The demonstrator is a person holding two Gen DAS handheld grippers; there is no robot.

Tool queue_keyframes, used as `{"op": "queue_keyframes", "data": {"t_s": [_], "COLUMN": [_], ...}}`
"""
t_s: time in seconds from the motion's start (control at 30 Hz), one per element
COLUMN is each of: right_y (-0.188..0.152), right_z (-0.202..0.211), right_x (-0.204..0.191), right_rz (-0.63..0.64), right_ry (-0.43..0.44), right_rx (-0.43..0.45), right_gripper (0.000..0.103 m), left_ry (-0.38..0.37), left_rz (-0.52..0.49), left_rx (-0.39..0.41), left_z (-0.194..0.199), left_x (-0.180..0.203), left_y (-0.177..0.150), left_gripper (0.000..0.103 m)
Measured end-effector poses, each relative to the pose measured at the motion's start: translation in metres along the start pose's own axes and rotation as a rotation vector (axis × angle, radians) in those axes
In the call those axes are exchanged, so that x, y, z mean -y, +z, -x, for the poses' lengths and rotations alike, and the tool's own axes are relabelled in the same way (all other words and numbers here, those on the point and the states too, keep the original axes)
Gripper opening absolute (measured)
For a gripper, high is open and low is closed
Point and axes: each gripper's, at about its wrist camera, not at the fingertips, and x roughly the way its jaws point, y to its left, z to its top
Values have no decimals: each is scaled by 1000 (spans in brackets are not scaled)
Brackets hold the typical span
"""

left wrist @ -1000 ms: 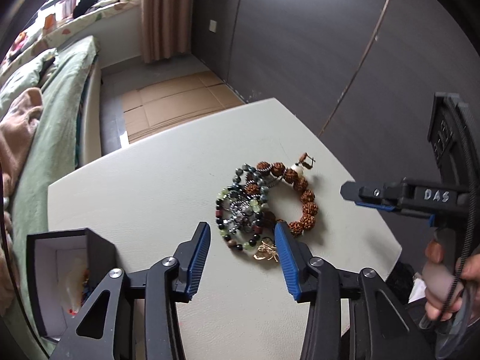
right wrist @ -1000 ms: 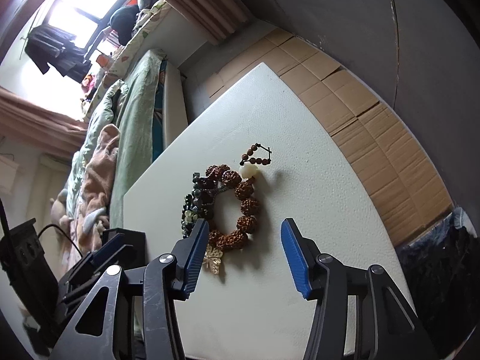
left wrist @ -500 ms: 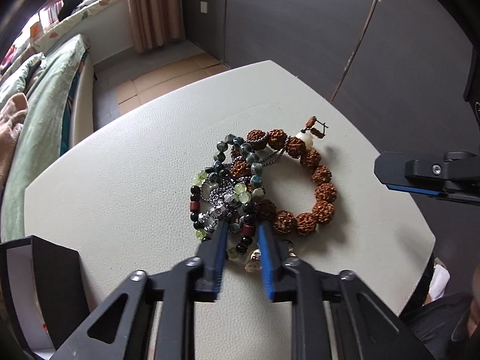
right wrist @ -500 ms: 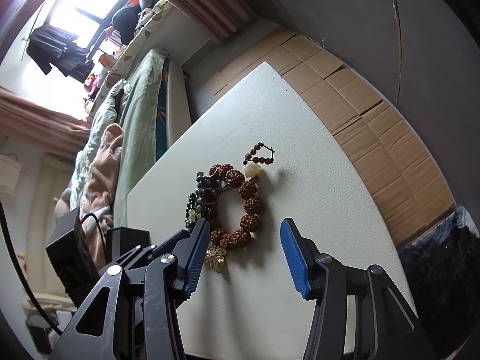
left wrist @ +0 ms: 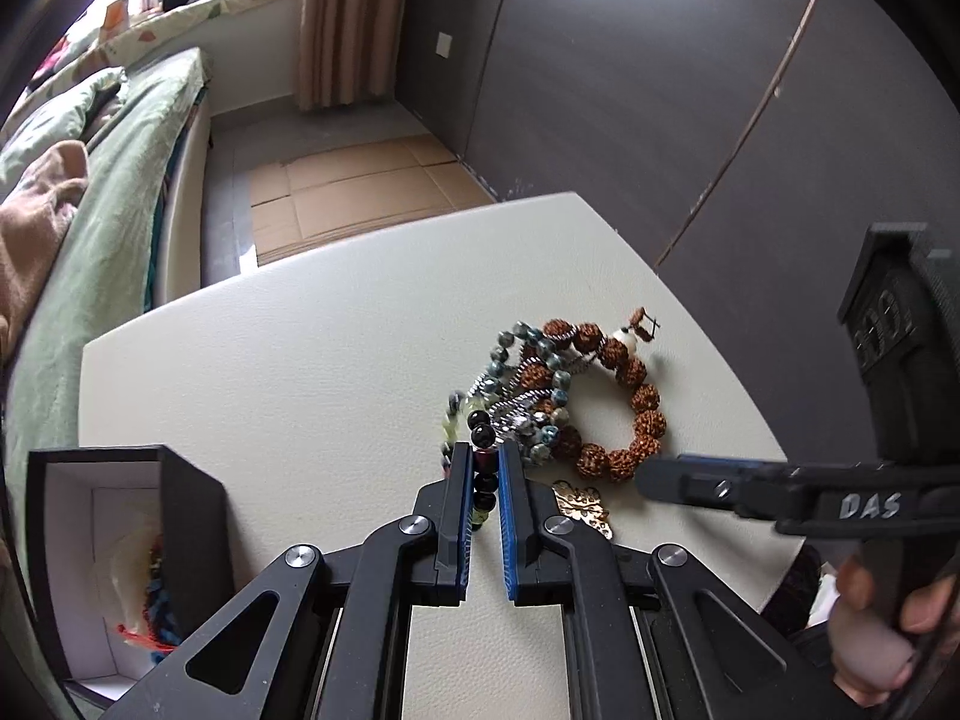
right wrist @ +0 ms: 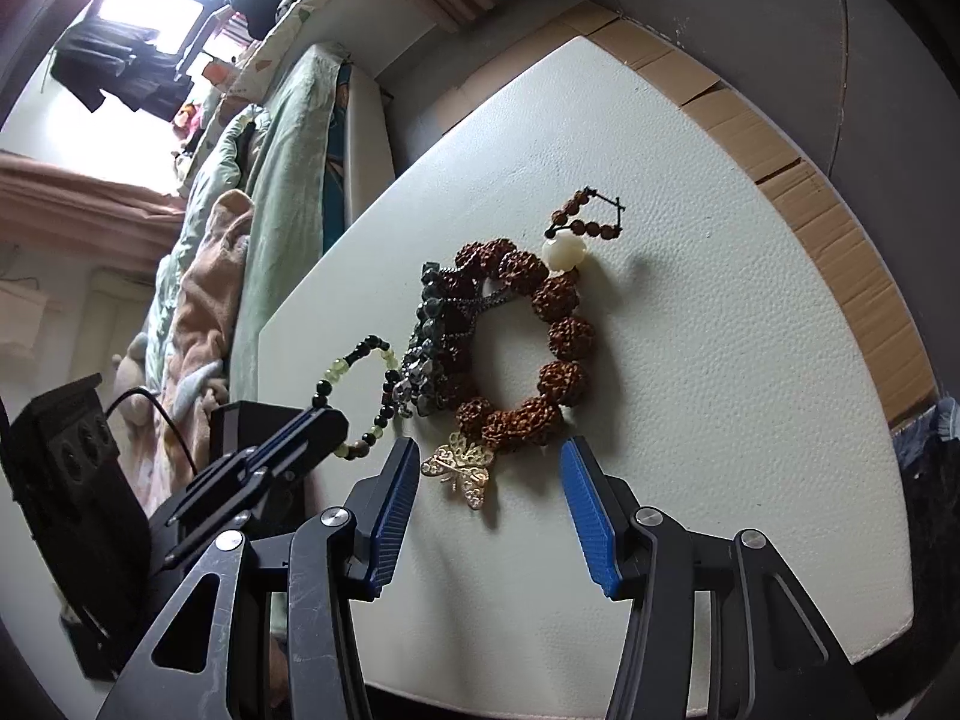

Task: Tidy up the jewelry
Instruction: 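Grasp the dark bead bracelet from the pile with the left tool, then drop the bead bracelet into the box with the left tool while the right tool grasps the gold butterfly brooch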

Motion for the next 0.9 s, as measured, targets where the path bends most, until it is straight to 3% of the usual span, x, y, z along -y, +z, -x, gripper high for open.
{"op": "queue_keyframes", "data": {"t_s": [0.27, 0.63, 0.9], "right_y": [-8, -24, -29], "right_z": [-30, -45, -49], "right_x": [-20, -67, -78], "right_rz": [62, 306, 368], "right_ry": [-81, -390, -467], "right_rx": [-54, 0, 11], "right_gripper": [43, 43, 43], "left_ry": [-12, -8, 10], "left_rz": [74, 126, 139], "left_rx": [65, 118, 133], "left_z": [31, 66, 82], "left_x": [-31, -63, -74], "left_y": [6, -2, -8], "left_gripper": [8, 8, 8]}}
